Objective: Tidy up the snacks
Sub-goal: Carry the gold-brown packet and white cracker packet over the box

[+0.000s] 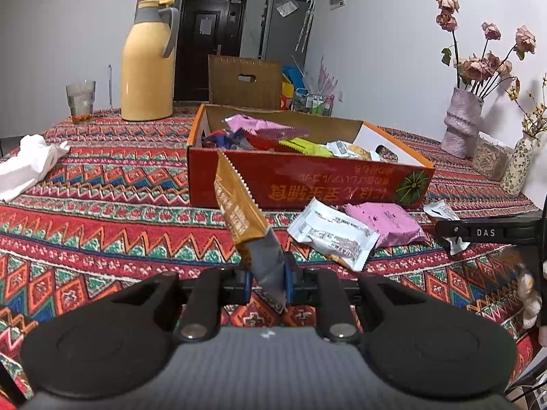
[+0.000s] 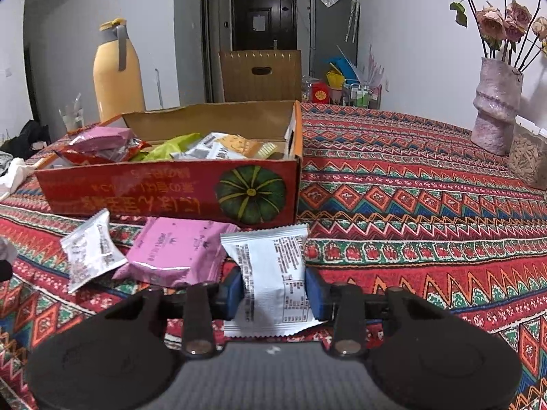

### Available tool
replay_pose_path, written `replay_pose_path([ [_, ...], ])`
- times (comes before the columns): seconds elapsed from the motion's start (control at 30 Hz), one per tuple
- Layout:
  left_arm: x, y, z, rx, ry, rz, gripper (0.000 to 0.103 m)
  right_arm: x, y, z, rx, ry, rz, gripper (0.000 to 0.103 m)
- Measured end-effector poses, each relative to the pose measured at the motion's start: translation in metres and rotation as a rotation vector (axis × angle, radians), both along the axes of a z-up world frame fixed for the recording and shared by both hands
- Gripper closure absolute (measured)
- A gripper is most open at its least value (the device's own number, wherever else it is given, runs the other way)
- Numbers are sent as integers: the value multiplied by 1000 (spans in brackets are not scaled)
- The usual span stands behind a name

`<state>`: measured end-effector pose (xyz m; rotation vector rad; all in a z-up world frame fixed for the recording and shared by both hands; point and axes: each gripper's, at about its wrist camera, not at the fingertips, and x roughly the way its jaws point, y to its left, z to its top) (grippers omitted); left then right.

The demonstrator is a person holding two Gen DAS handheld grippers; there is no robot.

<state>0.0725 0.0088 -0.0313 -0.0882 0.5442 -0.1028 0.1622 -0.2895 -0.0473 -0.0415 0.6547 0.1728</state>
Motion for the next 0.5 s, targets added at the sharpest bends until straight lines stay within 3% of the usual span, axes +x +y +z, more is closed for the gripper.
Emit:
replay_pose_path([
  [0.5,-8,7,25,10,-80,21,85,-10,6,19,78,-79,4,65],
])
